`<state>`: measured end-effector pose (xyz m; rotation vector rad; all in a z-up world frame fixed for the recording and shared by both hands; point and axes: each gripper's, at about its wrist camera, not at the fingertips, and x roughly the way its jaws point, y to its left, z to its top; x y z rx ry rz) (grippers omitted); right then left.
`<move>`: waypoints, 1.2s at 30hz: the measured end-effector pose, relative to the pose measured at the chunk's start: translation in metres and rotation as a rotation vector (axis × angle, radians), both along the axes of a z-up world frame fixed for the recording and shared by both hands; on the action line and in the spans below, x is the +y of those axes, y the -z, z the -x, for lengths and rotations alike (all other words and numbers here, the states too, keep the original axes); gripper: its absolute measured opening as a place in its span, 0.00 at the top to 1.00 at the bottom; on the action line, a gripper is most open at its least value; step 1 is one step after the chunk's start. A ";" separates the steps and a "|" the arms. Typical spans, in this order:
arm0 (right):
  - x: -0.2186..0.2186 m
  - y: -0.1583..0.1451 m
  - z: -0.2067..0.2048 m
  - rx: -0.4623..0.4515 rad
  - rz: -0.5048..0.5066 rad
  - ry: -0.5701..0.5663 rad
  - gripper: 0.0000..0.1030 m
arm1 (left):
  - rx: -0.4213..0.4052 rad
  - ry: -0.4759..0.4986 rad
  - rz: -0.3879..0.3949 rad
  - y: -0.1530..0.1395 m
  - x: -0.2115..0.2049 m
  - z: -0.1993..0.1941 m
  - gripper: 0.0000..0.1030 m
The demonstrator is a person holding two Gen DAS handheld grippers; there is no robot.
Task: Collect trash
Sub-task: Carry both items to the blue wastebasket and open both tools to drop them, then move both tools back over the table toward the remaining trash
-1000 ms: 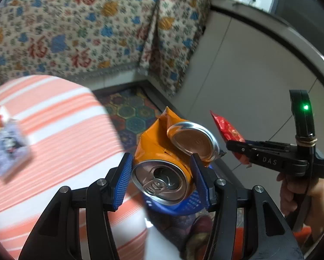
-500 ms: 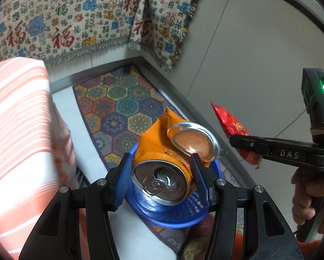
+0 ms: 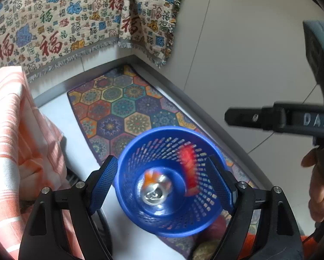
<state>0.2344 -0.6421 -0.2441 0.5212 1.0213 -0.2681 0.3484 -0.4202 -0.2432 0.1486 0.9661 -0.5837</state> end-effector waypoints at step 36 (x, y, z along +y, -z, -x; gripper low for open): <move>0.376 -0.058 -0.014 -0.178 0.327 -0.641 0.42 | -0.049 -0.496 -0.160 -0.059 0.386 0.063 0.06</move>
